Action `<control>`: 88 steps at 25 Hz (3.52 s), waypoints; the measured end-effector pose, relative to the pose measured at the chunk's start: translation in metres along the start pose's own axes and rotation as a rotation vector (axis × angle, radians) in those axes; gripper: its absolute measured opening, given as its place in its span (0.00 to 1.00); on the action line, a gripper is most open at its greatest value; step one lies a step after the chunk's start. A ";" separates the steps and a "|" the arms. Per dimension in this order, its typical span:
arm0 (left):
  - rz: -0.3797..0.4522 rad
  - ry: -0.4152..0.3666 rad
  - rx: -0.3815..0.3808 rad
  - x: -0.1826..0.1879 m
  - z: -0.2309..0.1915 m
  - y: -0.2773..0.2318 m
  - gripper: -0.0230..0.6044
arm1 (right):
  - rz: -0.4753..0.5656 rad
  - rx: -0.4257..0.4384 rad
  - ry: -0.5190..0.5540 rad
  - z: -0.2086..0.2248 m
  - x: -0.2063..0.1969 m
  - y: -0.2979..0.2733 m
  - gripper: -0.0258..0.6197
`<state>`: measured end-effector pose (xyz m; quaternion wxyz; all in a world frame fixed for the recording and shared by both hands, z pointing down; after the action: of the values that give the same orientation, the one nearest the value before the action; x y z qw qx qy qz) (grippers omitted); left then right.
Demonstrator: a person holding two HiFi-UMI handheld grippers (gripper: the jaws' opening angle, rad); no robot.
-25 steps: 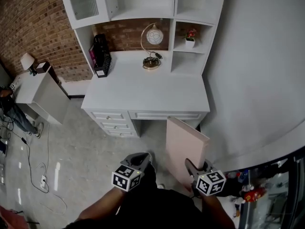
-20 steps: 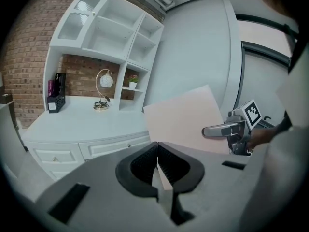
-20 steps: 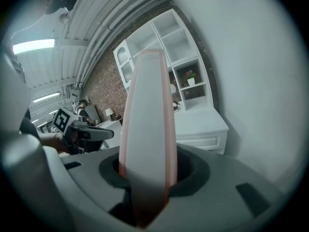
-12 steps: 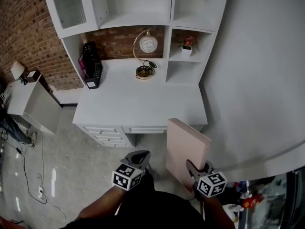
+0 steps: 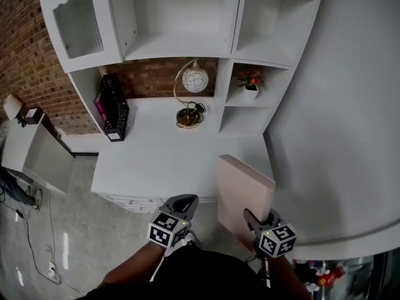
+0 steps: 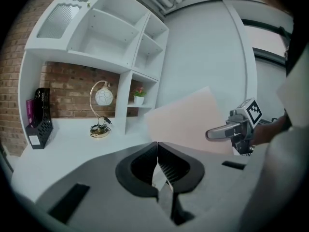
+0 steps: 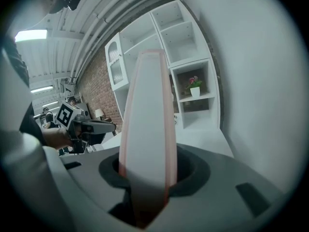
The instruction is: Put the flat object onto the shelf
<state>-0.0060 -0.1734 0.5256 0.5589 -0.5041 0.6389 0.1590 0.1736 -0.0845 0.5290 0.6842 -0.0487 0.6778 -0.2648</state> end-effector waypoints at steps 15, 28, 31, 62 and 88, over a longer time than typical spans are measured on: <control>-0.004 0.029 0.037 0.033 -0.102 -0.030 0.05 | 0.000 -0.032 0.000 0.025 0.039 -0.094 0.30; 0.033 0.056 0.114 0.051 -0.105 -0.053 0.05 | 0.048 0.009 0.073 0.073 0.076 -0.109 0.30; 0.054 0.055 0.128 0.064 -0.099 -0.065 0.05 | 0.079 0.008 0.104 0.092 0.097 -0.102 0.30; 0.078 0.011 0.179 0.086 -0.076 -0.099 0.04 | 0.537 -0.108 0.457 0.189 0.358 0.000 0.30; 0.100 0.032 0.232 0.082 -0.077 -0.084 0.05 | 0.660 -0.317 0.871 0.179 0.490 0.026 0.30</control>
<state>0.0316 -0.3082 0.5092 0.5947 -0.4061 0.6861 0.1037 0.3232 -0.3244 0.0896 0.3722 0.1775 0.9082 0.0725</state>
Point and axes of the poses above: the fingertips, and each gripper's own axes: y backward along the fingers, z to its right, x out of its top, the point moved 2 cm from there along y, backward along the fingers, and after that the axes turned 9 degrees about y, right-handed, at the moved point
